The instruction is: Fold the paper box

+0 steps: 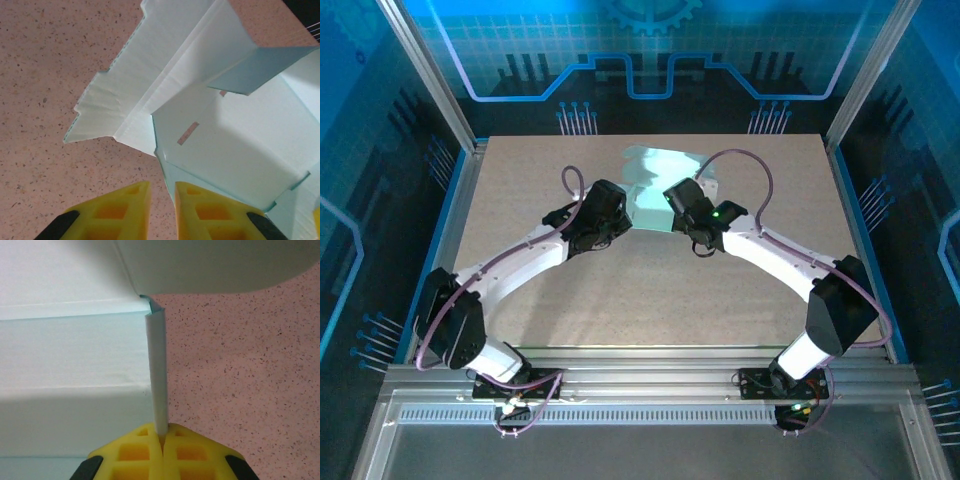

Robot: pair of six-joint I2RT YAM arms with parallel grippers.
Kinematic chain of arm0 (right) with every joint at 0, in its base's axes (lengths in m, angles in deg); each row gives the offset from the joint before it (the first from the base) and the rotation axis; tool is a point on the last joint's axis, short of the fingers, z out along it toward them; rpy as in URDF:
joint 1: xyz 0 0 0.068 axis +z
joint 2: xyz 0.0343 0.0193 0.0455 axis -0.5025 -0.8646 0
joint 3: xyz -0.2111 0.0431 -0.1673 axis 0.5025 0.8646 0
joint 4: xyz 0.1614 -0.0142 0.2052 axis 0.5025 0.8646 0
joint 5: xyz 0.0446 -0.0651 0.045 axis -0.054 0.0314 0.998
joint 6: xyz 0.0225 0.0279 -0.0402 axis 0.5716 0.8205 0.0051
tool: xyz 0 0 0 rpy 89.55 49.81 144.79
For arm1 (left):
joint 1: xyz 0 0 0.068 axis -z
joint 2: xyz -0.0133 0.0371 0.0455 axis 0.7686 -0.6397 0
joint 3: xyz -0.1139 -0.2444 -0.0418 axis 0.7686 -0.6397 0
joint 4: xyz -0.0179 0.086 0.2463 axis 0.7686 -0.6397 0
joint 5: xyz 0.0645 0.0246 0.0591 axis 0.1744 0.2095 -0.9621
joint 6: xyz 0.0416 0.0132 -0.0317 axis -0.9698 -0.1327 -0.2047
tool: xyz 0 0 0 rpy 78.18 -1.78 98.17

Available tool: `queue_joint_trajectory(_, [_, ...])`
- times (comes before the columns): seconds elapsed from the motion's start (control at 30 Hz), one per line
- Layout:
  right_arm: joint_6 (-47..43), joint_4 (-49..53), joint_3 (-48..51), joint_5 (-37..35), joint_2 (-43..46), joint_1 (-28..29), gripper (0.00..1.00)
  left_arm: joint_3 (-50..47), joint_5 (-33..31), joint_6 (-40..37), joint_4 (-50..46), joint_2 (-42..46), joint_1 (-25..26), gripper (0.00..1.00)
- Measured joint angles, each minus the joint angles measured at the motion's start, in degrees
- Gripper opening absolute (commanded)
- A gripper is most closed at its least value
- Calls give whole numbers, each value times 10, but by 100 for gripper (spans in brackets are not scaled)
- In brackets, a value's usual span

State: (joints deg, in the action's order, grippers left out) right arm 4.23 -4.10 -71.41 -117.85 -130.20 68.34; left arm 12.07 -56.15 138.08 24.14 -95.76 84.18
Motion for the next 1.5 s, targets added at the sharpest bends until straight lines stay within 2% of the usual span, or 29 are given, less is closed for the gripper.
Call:
queue_joint_trajectory(0.37, [0, 0, 0, 0, 0, 0, 0, 10, -5, -2, -1, -17, 0, 10])
queue_joint_trajectory(0.43, [0, 0, 0, 0, 0, 0, 0, 14, -5, -3, -1, -19, 0, 11])
queue_joint_trajectory(0.53, [0, 0, 0, 0, 0, 0, 0, 17, -7, -6, -1, -22, 0, 19])
queue_joint_trajectory(0.63, [-2, 0, 0, 0, 0, 0, 0, 19, -6, -5, -1, -23, 0, 20])
queue_joint_trajectory(1.17, [-6, 4, 0, 0, 0, 0, 0, 23, -8, -4, -1, -45, 0, 6])
queue_joint_trajectory(1.33, [-7, 4, 0, 1, 0, 0, 0, 23, -8, -20, 0, -45, 0, 5])
queue_joint_trajectory(1.5, [-7, 4, 0, 2, 0, 0, 0, 30, -3, -81, 2, -45, 0, 5])
